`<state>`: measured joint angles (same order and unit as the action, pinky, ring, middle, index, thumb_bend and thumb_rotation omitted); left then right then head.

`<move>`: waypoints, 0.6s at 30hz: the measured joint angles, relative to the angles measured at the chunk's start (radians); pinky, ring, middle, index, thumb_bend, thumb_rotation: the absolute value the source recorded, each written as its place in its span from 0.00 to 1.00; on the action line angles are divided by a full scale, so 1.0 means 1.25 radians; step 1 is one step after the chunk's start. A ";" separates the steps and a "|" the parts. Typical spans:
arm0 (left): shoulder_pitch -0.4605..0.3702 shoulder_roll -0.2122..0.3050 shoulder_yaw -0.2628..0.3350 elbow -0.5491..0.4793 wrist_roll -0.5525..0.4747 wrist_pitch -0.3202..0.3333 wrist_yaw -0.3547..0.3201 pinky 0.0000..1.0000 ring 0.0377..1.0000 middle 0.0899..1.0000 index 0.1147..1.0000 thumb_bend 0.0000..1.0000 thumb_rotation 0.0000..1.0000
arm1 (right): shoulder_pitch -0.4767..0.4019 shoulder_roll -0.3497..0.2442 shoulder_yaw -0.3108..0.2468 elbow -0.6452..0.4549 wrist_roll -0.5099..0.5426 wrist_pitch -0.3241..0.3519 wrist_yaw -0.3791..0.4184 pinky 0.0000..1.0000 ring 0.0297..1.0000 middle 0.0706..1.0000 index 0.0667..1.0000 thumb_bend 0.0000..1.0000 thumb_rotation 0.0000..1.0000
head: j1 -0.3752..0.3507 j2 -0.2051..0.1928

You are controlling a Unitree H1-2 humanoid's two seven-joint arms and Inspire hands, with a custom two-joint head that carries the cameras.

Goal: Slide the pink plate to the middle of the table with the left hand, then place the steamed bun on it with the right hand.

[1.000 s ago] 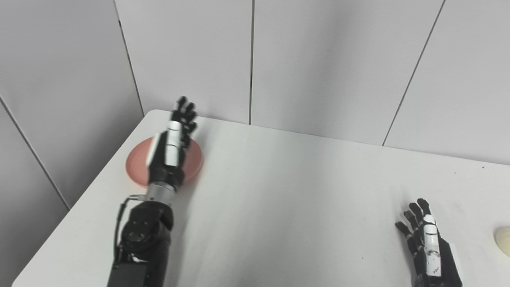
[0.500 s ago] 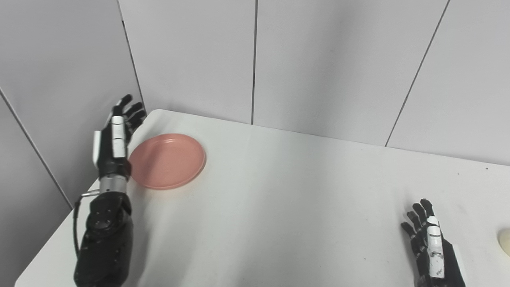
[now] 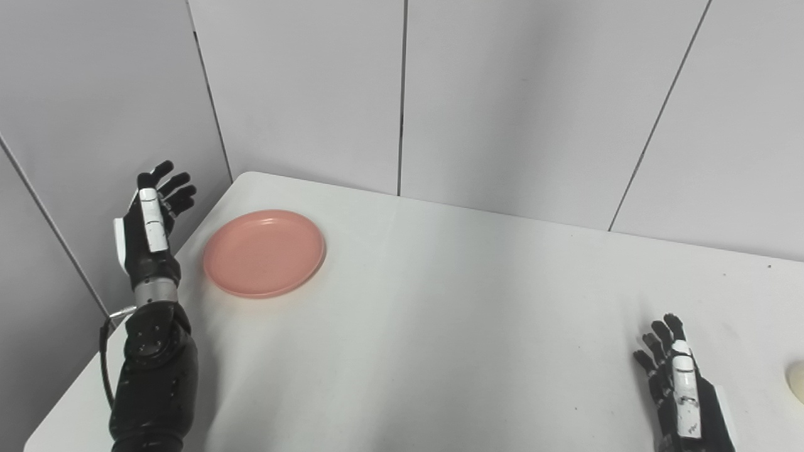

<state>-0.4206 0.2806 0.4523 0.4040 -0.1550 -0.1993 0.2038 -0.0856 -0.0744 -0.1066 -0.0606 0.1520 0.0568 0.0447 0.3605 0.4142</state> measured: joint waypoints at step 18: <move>-0.016 0.018 -0.035 0.153 -0.013 -0.052 -0.006 0.84 0.76 0.75 0.75 0.82 1.00 | 0.001 0.000 0.000 -0.003 0.001 0.003 -0.001 1.00 0.96 0.96 0.97 0.40 0.92 | -0.002 0.001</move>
<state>-0.4410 0.3037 0.4083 0.5947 -0.1708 -0.2641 0.1964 -0.0849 -0.0745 -0.1070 -0.0644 0.1527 0.0602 0.0436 0.3574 0.4157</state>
